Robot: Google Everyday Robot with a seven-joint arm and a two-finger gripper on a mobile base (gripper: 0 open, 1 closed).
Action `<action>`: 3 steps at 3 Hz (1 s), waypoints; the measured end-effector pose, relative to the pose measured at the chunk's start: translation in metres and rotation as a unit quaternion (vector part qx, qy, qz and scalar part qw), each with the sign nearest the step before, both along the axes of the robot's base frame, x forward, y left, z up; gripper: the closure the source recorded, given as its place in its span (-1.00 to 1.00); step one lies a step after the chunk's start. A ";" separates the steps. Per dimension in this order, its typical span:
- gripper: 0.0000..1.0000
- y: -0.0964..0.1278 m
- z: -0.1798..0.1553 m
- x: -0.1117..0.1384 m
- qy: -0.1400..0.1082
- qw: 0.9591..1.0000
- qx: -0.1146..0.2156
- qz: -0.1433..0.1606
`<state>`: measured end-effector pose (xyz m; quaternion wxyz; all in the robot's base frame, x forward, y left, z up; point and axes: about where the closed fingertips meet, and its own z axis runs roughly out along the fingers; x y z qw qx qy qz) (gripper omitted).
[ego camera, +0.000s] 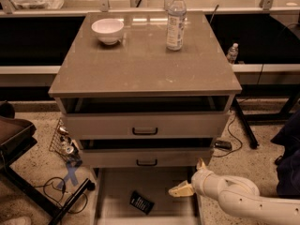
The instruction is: Pick rxbar blueberry from bottom drawer and place on counter
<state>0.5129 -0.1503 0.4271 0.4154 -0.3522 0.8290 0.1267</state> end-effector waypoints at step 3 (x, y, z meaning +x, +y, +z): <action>-1.00 0.037 -0.123 -0.027 0.033 0.997 -0.042 0.061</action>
Offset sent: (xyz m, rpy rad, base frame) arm -0.0405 0.0755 -0.1483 -0.1928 0.0932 0.1297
